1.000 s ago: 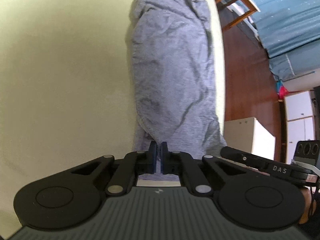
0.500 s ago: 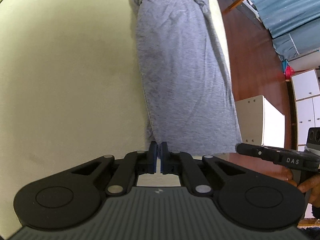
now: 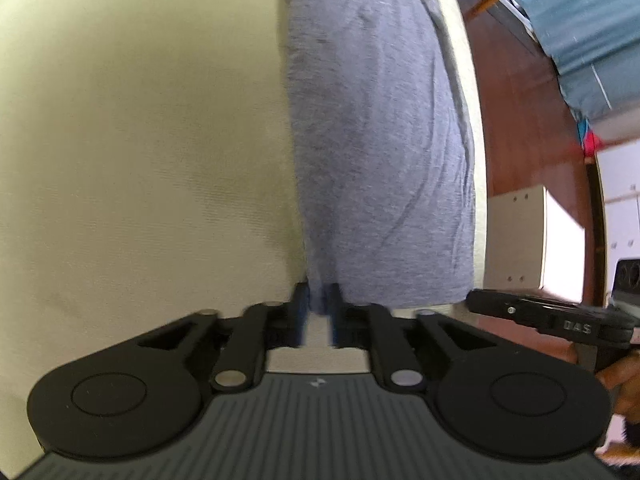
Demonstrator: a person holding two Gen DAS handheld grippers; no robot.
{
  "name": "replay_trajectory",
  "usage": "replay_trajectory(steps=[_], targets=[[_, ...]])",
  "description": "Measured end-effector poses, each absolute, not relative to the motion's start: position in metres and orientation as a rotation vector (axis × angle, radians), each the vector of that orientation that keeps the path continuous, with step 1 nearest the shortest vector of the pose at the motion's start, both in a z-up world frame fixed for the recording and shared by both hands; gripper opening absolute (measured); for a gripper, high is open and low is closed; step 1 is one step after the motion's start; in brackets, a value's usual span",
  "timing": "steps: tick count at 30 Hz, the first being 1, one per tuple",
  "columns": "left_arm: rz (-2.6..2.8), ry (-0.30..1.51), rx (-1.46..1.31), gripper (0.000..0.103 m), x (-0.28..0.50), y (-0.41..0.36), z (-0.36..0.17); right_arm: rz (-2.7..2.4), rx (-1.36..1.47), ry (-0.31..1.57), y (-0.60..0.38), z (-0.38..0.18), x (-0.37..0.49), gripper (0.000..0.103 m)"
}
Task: Fold clothes
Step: 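Regrasp the shirt end with both grippers and pull it straight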
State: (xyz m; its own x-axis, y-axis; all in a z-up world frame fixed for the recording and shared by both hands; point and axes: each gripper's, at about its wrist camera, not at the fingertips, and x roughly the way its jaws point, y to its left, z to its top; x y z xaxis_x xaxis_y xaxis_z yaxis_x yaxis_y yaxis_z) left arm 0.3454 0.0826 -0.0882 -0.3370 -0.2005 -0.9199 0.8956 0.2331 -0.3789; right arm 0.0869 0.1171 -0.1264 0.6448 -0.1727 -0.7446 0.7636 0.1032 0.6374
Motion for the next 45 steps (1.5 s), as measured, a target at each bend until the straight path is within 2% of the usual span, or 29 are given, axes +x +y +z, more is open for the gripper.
replay_trajectory(steps=[5, 9, 10, 11, 12, 13, 14, 15, 16, 17, 19, 22, 26, 27, 28, 30, 31, 33, 37, 38, 39, 40, 45], targets=[[-1.316, 1.488, 0.583, 0.033, 0.361, 0.094, -0.079, -0.767, 1.335, 0.497, 0.115, -0.122, 0.081, 0.035], [-1.302, 1.527, 0.532, 0.04, 0.363, 0.083, -0.099, -0.807, 1.391, 0.467, 0.108, -0.138, 0.086, 0.036], [-1.309, 1.535, 0.524, 0.051, 0.362, 0.081, -0.104, -0.814, 1.398, 0.456, 0.108, -0.141, 0.087, 0.036], [-1.328, 1.548, 0.507, 0.057, 0.362, 0.079, -0.105, -0.818, 1.388, 0.449, 0.108, -0.142, 0.09, 0.036], [-1.349, 1.563, 0.488, 0.061, 0.361, 0.078, -0.106, -0.822, 1.361, 0.457, 0.11, -0.141, 0.093, 0.032], [-1.357, 1.546, 0.52, 0.06, 0.359, 0.076, -0.105, -0.821, 1.334, 0.477, 0.111, -0.141, 0.097, 0.008], [-1.357, 1.516, 0.574, 0.058, 0.356, 0.075, -0.103, -0.801, 1.318, 0.501, 0.112, -0.142, 0.101, 0.002], [-1.357, 1.484, 0.628, 0.042, 0.353, 0.073, -0.101, -0.777, 1.317, 0.519, 0.113, -0.144, 0.106, 0.002], [-1.357, 1.452, 0.681, 0.006, 0.35, 0.072, -0.098, -0.77, 1.323, 0.519, 0.112, -0.145, 0.108, 0.002], [-1.357, 1.459, 0.694, 0.001, 0.352, 0.071, -0.098, -0.772, 1.323, 0.52, 0.111, -0.144, 0.109, 0.002], [-1.353, 1.502, 0.685, 0.0, 0.358, 0.073, -0.096, -0.779, 1.328, 0.519, 0.109, -0.14, 0.11, 0.002], [-1.384, 1.466, 0.717, 0.0, 0.353, 0.077, -0.09, -0.774, 1.35, 0.504, 0.109, -0.132, 0.104, 0.002], [-1.379, 1.475, 0.613, 0.003, 0.356, 0.079, -0.088, -0.785, 1.342, 0.524, 0.111, -0.134, 0.097, 0.002], [-1.372, 1.48, 0.602, 0.006, 0.358, 0.079, -0.09, -0.788, 1.338, 0.532, 0.109, -0.136, 0.097, 0.002], [-1.356, 1.485, 0.592, 0.023, 0.361, 0.079, -0.093, -0.782, 1.34, 0.534, 0.108, -0.137, 0.096, 0.004], [-1.342, 1.522, 0.56, 0.038, 0.366, 0.082, -0.099, -0.784, 1.351, 0.534, 0.105, -0.14, 0.096, 0.012], [-1.342, 1.533, 0.544, 0.04, 0.367, 0.082, -0.101, -0.783, 1.356, 0.531, 0.104, -0.141, 0.097, 0.019], [-1.34, 1.529, 0.548, 0.041, 0.365, 0.082, -0.103, -0.787, 1.353, 0.519, 0.105, -0.14, 0.099, 0.022], [-1.332, 1.466, 0.628, 0.036, 0.346, 0.077, -0.103, -0.818, 1.313, 0.539, 0.109, -0.14, 0.107, 0.018], [-1.329, 1.434, 0.669, 0.028, 0.341, 0.075, -0.1, -0.824, 1.295, 0.551, 0.11, -0.139, 0.109, 0.011], [-1.328, 1.412, 0.696, 0.01, 0.338, 0.075, -0.098, -0.832, 1.271, 0.569, 0.111, -0.139, 0.111, 0.006], [-1.341, 1.407, 0.709, 0.002, 0.337, 0.075, -0.096, -0.834, 1.261, 0.579, 0.112, -0.138, 0.111, 0.003], [-1.392, 1.37, 0.761, 0.001, 0.327, 0.086, -0.084, -0.812, 1.271, 0.582, 0.114, -0.132, 0.108, 0.002]])
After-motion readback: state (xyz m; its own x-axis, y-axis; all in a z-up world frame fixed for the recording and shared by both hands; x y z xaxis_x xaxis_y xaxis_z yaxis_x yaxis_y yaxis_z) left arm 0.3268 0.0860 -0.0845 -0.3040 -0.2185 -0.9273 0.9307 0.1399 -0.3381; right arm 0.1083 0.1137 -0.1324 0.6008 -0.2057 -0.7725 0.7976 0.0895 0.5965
